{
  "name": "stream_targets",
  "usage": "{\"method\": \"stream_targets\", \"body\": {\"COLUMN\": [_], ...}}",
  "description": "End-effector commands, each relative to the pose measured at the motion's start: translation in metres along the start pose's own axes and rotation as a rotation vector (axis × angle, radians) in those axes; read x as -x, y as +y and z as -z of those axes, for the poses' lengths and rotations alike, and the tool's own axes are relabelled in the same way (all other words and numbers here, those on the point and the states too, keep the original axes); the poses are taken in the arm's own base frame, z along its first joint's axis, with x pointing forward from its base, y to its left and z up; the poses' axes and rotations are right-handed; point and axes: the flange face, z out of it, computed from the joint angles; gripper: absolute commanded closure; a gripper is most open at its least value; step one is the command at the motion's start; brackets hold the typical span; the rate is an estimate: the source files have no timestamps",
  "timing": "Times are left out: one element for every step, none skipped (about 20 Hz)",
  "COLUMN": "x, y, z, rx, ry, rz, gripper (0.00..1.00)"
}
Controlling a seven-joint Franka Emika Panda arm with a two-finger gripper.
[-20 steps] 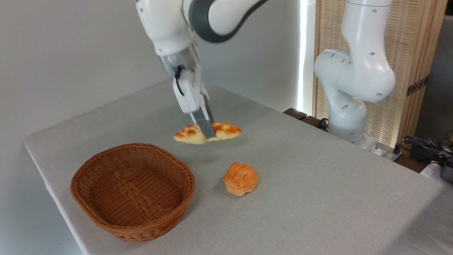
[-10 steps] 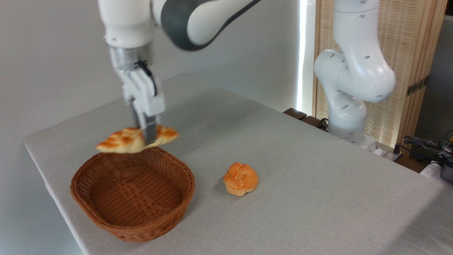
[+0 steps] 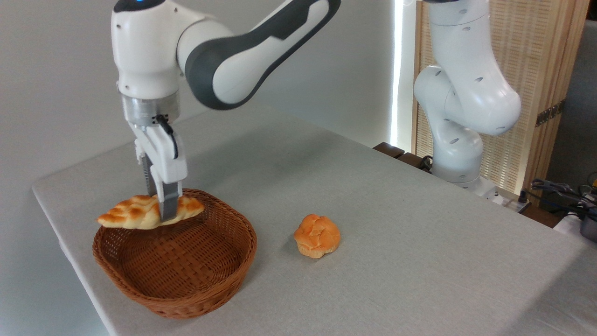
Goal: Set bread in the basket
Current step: 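Lower the roll into the basket and open the gripper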
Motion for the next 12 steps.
{"method": "stream_targets", "body": {"x": [-0.0098,-0.0094,-0.0094,-0.0098,-0.0098,-0.0092,-0.0087,-0.0088,-0.0093,-0.0093,-0.0093,-0.0093], "y": [0.0039,0.0041,0.0041,0.0049,0.0049,0.0041,0.0033,0.0035,0.0042,0.0042,0.0042,0.0042], "z": [-0.0156,-0.0163,-0.0163,-0.0166,-0.0166,-0.0164,-0.0163,-0.0153,-0.0154,-0.0154,-0.0154,-0.0154], "rx": [-0.021,-0.02,-0.02,-0.019,-0.019,-0.019,-0.02,-0.021,-0.02,-0.02,-0.02,-0.02], "ry": [0.012,0.011,0.011,0.01,0.01,0.01,0.01,0.011,0.011,0.011,0.011,0.011], "rz": [0.02,0.02,0.02,0.017,0.014,0.016,0.017,0.017,0.015,0.015,0.015,0.014], "gripper": [0.05,0.02,0.0,0.0,0.0,0.0,0.0,0.0,0.0,0.0,0.0,0.0]}}
